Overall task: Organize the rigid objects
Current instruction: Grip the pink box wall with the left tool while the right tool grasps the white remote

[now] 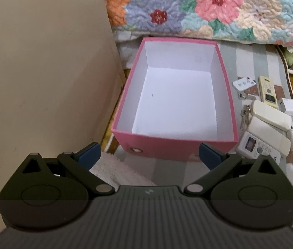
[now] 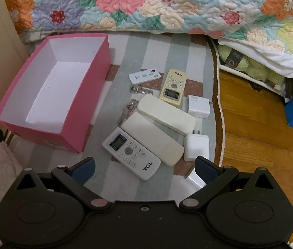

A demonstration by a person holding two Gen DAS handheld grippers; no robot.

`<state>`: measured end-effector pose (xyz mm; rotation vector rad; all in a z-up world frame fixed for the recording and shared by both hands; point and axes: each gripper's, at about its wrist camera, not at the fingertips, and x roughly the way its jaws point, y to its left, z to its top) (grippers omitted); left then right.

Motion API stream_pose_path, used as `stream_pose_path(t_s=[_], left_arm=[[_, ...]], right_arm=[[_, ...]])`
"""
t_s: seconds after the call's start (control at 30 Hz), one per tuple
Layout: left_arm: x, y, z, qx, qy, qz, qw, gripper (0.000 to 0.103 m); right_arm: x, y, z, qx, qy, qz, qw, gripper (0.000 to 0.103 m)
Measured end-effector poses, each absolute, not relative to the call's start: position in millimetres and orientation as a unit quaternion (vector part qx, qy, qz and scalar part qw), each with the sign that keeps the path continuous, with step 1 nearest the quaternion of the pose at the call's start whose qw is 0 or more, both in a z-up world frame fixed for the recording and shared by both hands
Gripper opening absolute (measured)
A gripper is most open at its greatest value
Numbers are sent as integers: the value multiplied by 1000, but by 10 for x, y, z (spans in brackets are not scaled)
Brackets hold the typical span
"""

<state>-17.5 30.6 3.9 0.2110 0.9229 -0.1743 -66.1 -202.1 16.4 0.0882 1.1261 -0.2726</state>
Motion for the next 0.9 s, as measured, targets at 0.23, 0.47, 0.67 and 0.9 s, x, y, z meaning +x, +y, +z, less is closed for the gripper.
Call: stream_pose_path(t_s=[0.23,0.47,0.67,0.9], left_arm=[[183,401,340,123,430,-76,891,101],[771,358,135,145,472,-96,864,97],[1232,337,-176,123,518,-104,840,83],[1646,259,-549,126,546,-101,822,83]], right_arm=[[-903,-2155,355,54,365,-53,928,103],[-448,-2441,178,71,388,-56,917,103],[-148,-2449,77,63,438,-21,896,100],[-203,-2058,-357,-52,461,105,879,93]])
